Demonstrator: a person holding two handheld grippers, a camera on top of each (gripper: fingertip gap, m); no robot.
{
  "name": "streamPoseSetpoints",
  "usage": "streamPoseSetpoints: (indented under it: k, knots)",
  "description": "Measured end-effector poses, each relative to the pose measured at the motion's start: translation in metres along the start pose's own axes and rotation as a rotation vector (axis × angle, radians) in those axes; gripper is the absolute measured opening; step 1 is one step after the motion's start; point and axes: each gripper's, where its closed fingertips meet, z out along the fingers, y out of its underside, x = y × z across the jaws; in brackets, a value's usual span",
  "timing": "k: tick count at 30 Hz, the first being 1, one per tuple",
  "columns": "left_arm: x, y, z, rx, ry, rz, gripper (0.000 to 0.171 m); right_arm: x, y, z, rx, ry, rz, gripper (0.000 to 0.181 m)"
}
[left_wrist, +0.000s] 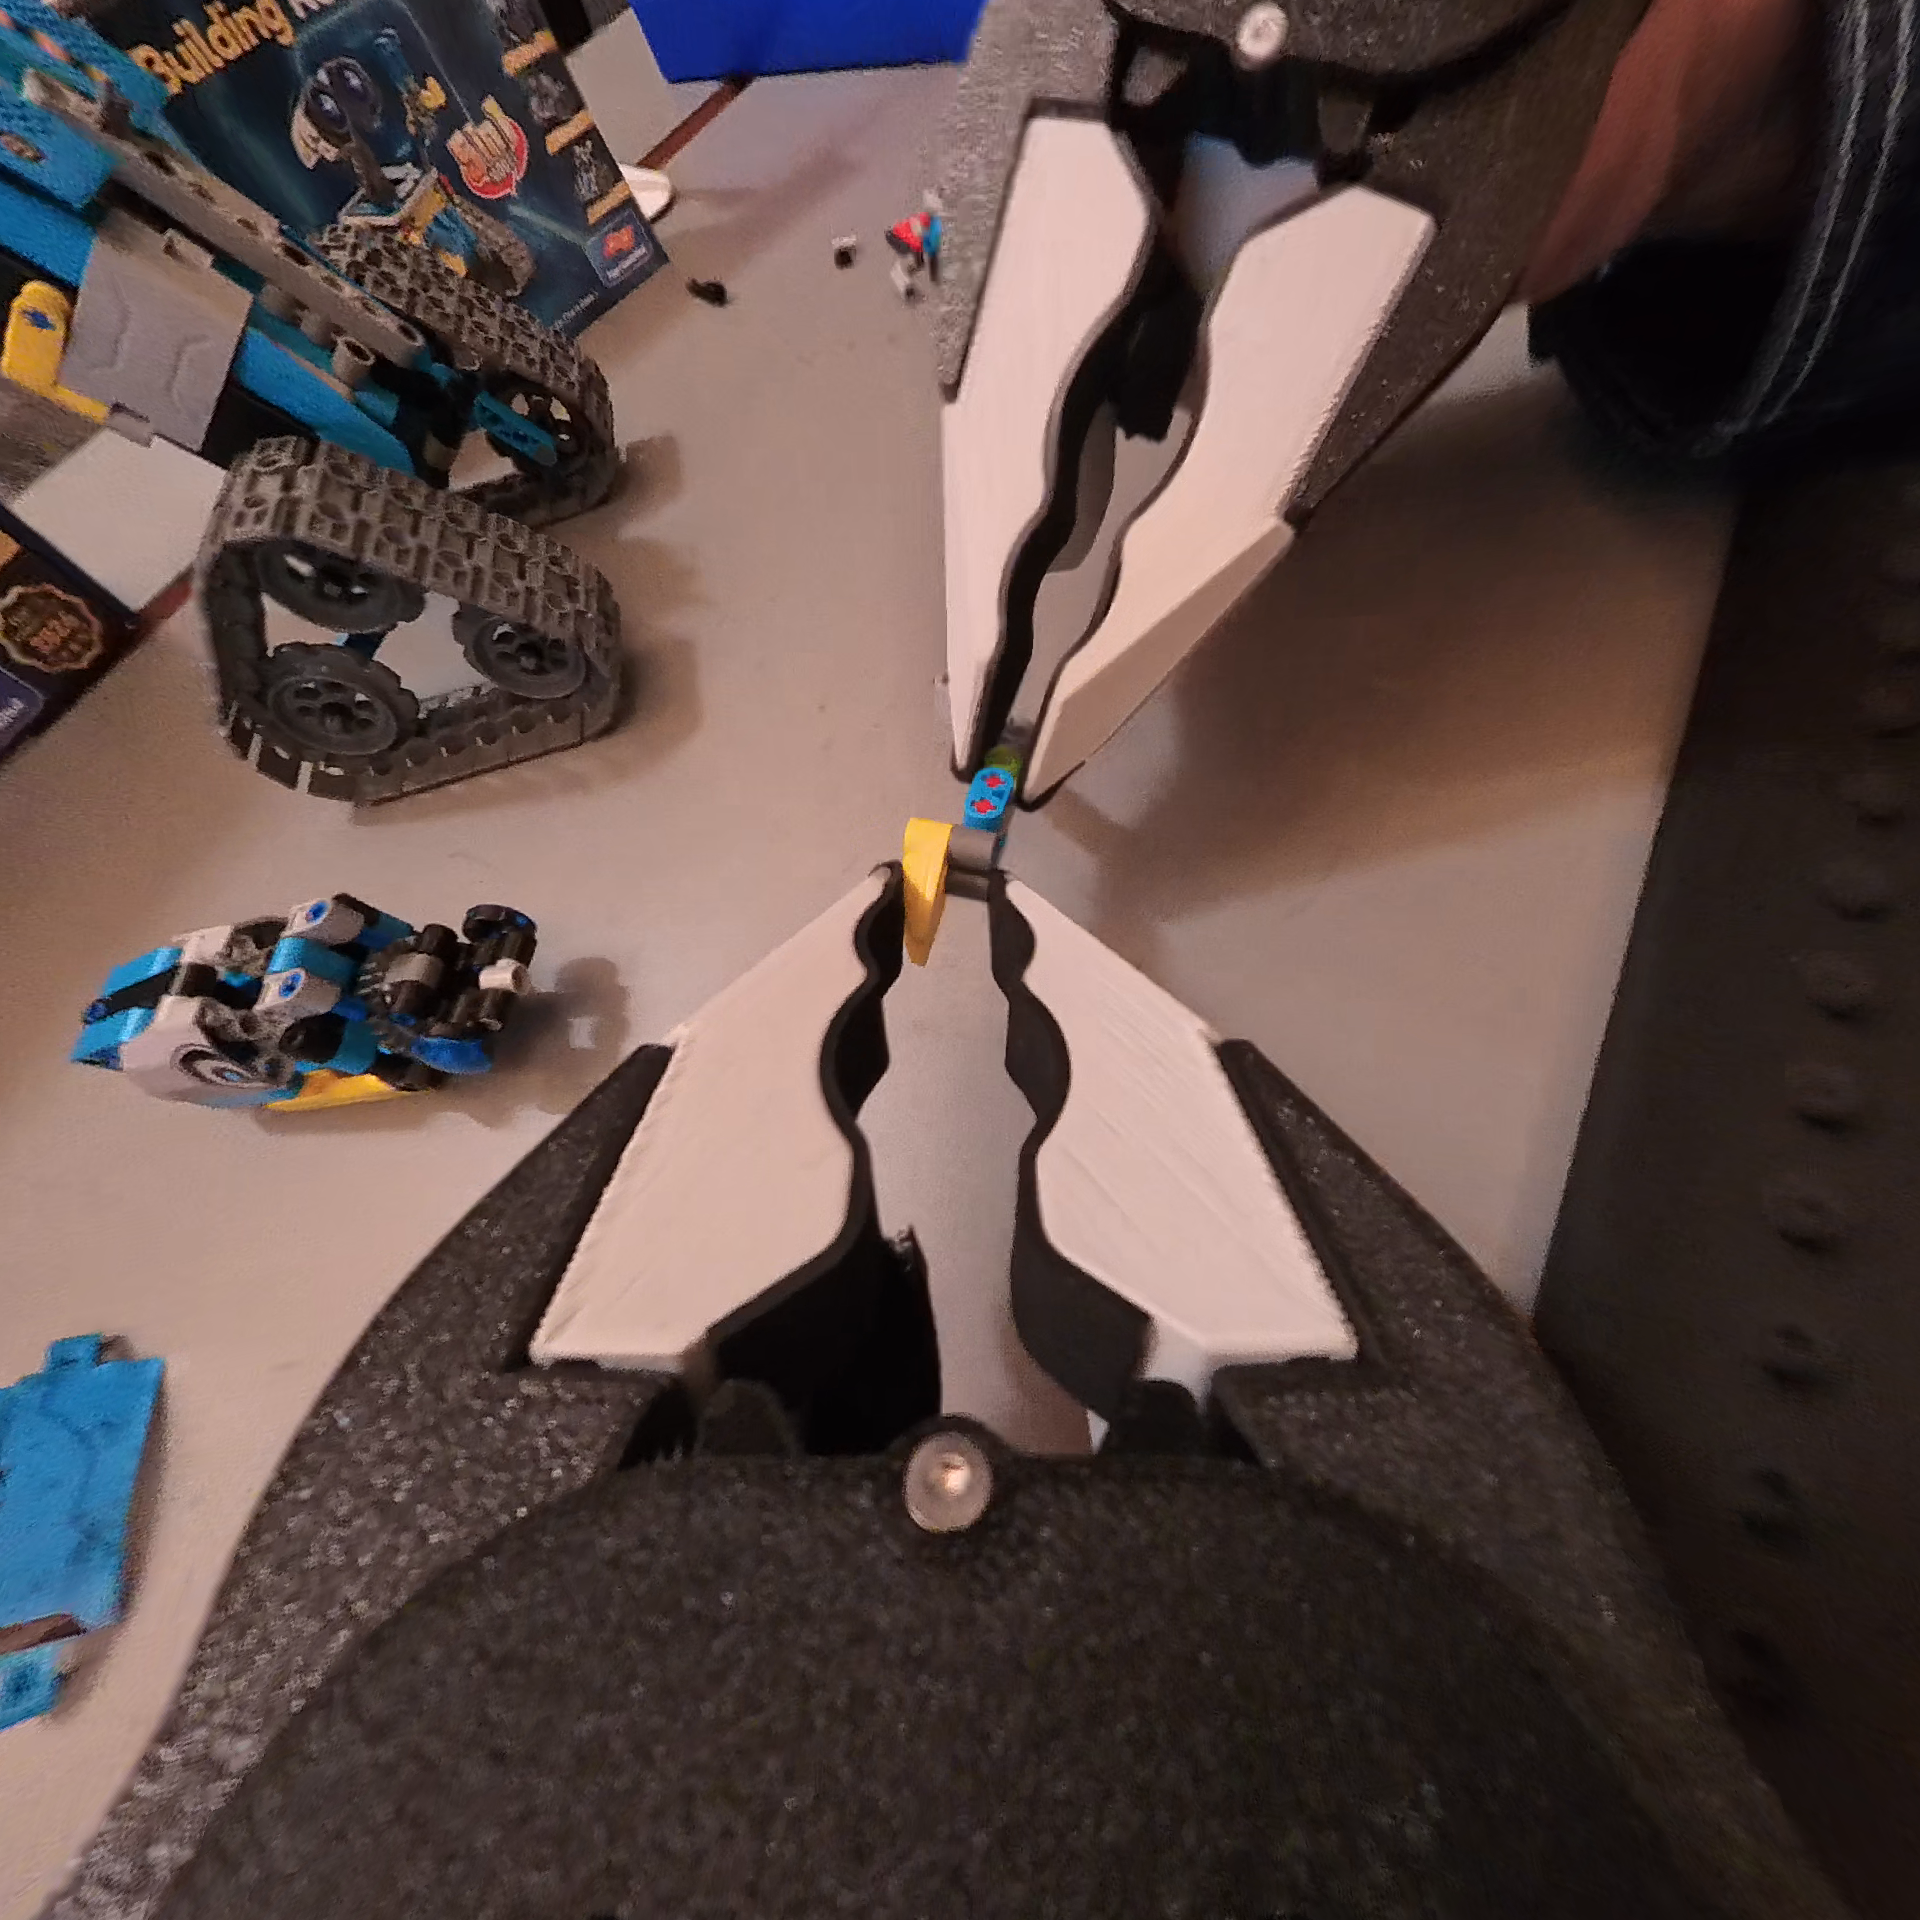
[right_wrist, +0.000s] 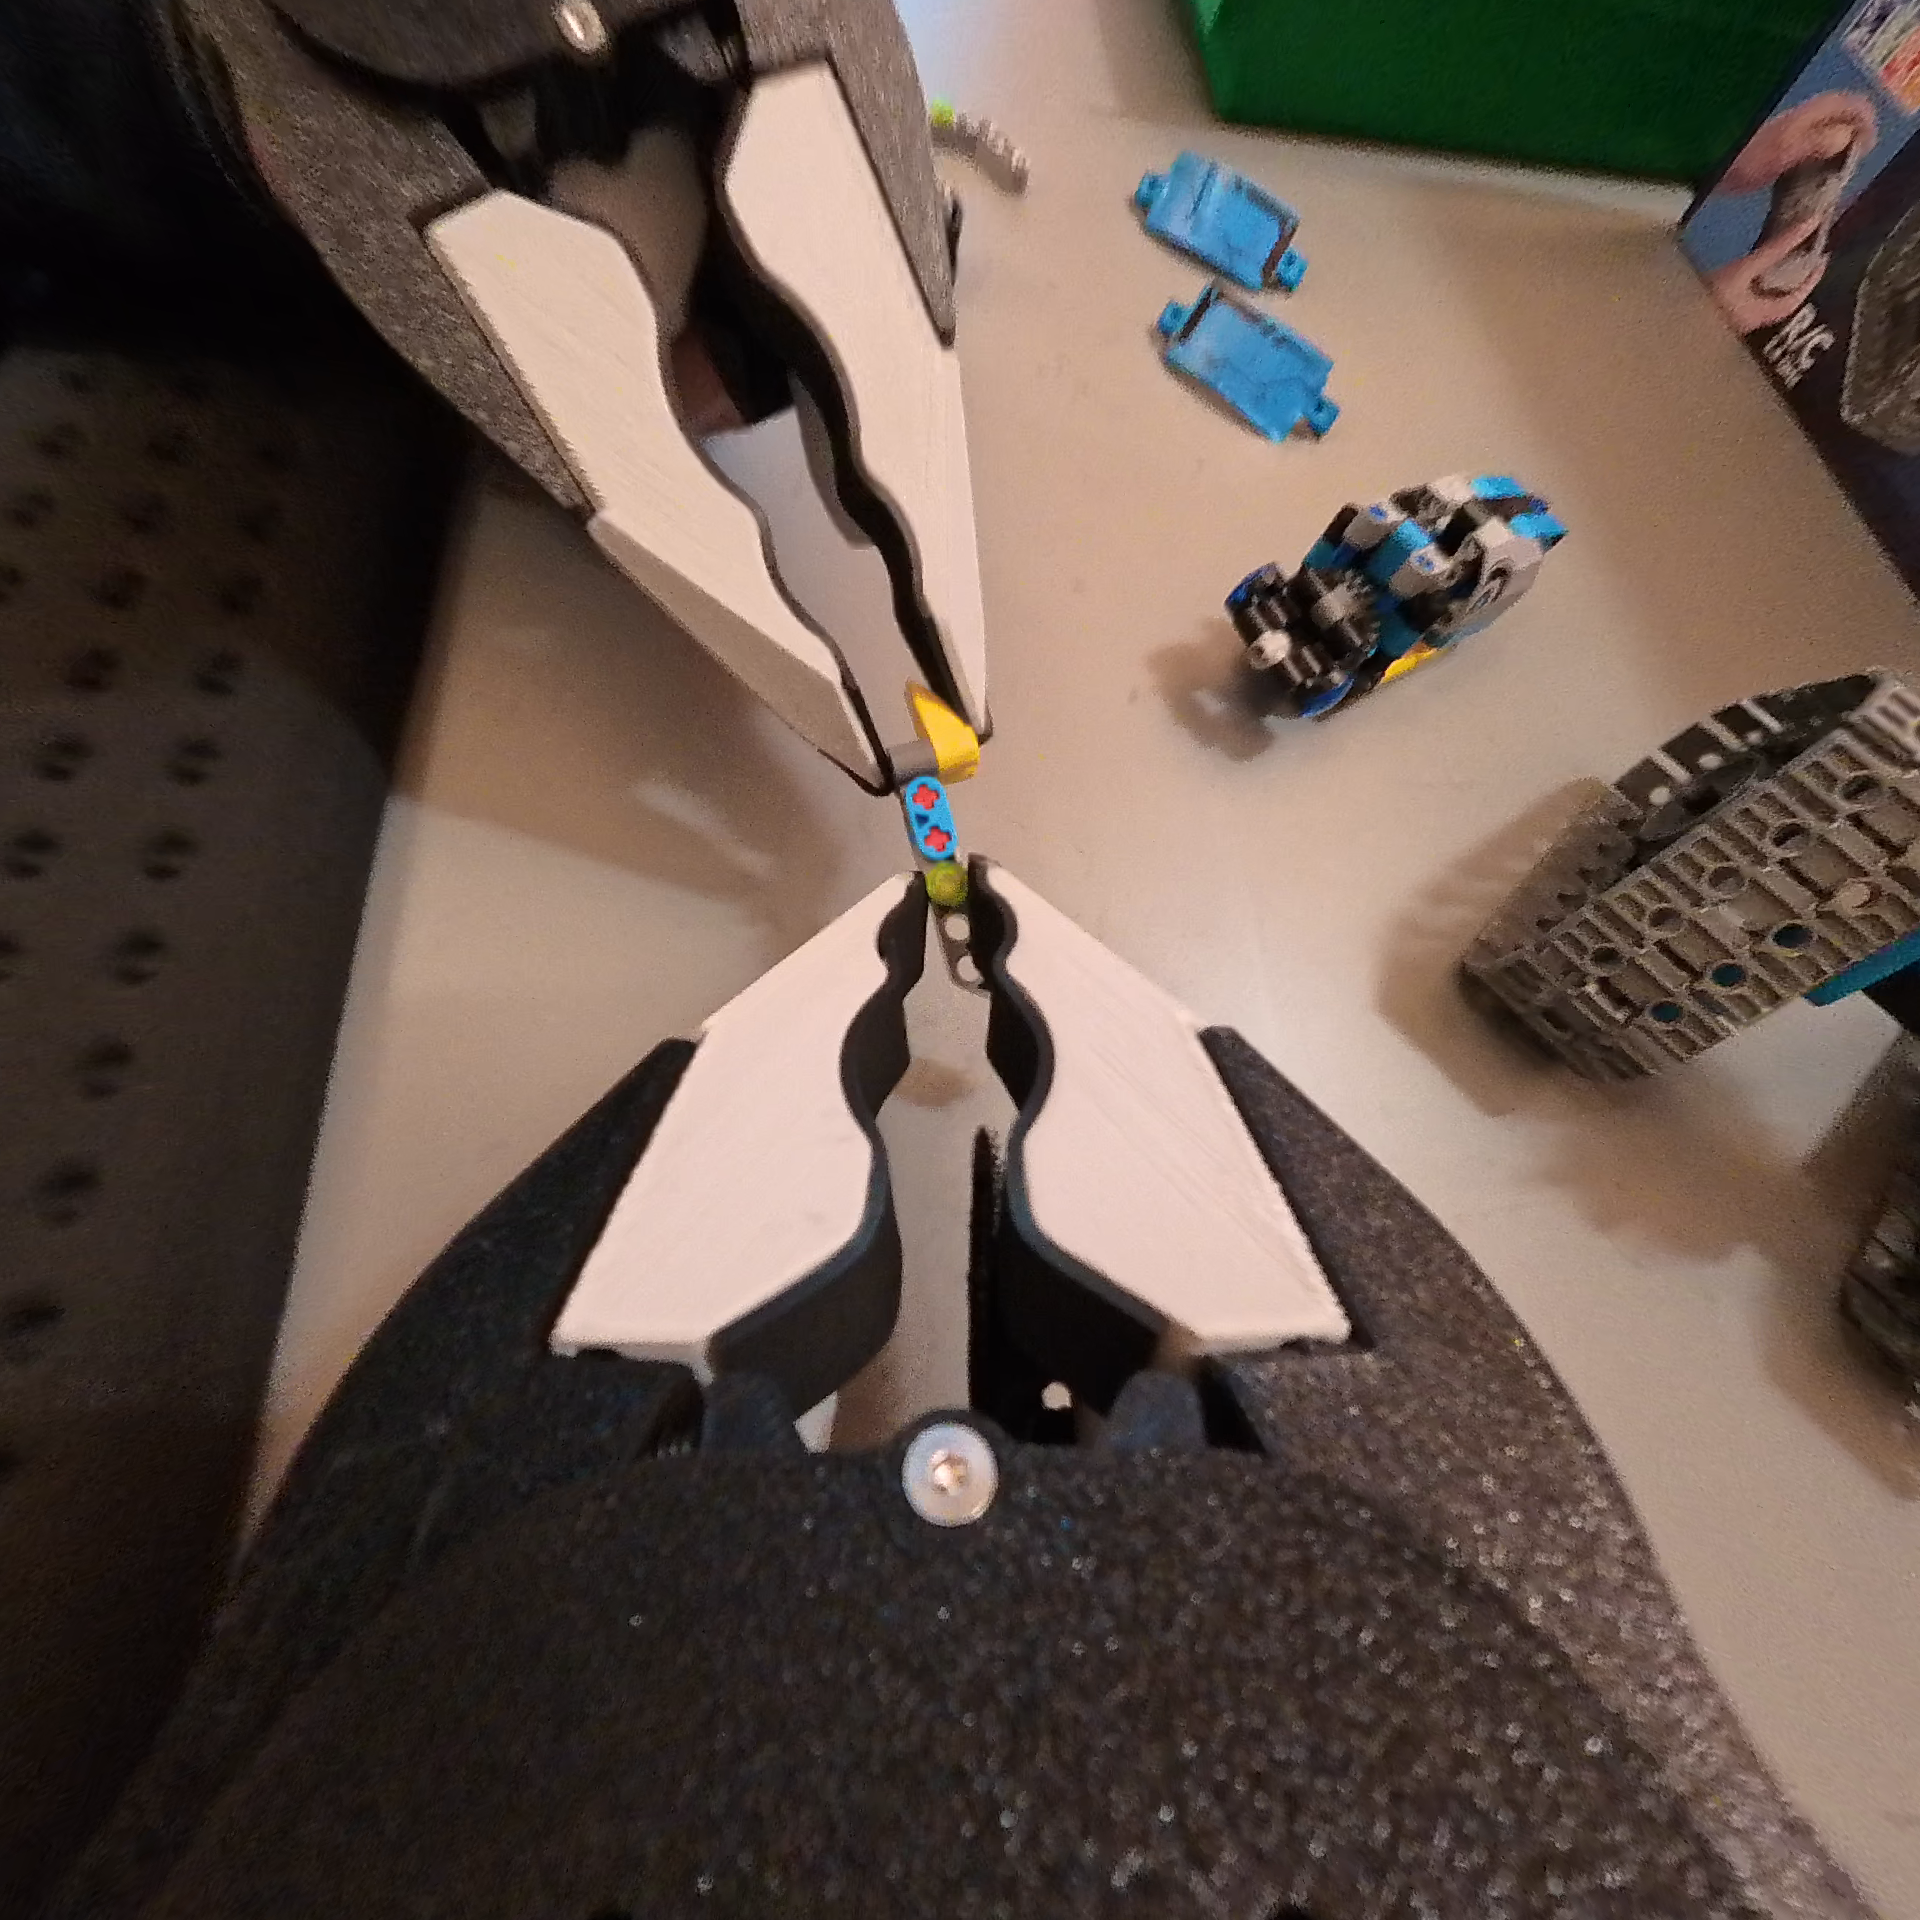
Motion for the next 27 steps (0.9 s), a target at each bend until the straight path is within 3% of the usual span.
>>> streamPoseSetpoints:
  k: [5,8,13,16,18,21,23,24,27]
  knots:
    - [0.003,-0.008,-0.005,0.055,0.052,-0.067,0.015,-0.004,-0.006,-0.009,0.044,-0.023,0.026,0.005]
    - [0.006,-0.013,-0.008,0.092,0.097,-0.136,0.014,-0.007,-0.008,-0.011,0.091,-0.120,0.163,0.005]
    - [0.002,-0.044,-0.026,0.298,0.173,-0.294,0.015,-0.009,-0.030,-0.024,0.271,-0.295,0.376,0.005]
    - [-0.008,-0.058,-0.040,0.413,0.211,-0.417,0.030,-0.002,-0.045,-0.037,0.398,-0.362,0.488,0.005]
    - [-0.007,-0.062,-0.044,0.449,0.252,-0.461,0.030,-0.001,-0.051,-0.041,0.451,-0.395,0.526,0.005]
    - [0.001,-0.072,-0.045,0.487,0.304,-0.481,0.030,-0.011,-0.065,-0.046,0.522,-0.477,0.554,0.005]
    - [0.004,-0.075,-0.045,0.495,0.295,-0.461,0.026,-0.015,-0.066,-0.041,0.508,-0.475,0.539,0.005]
    - [0.004,-0.076,-0.046,0.504,0.282,-0.444,0.016,-0.017,-0.066,-0.040,0.499,-0.474,0.525,0.005]
    - [0.007,-0.077,-0.046,0.499,0.263,-0.399,0.015,-0.021,-0.063,-0.037,0.474,-0.435,0.472,0.006]
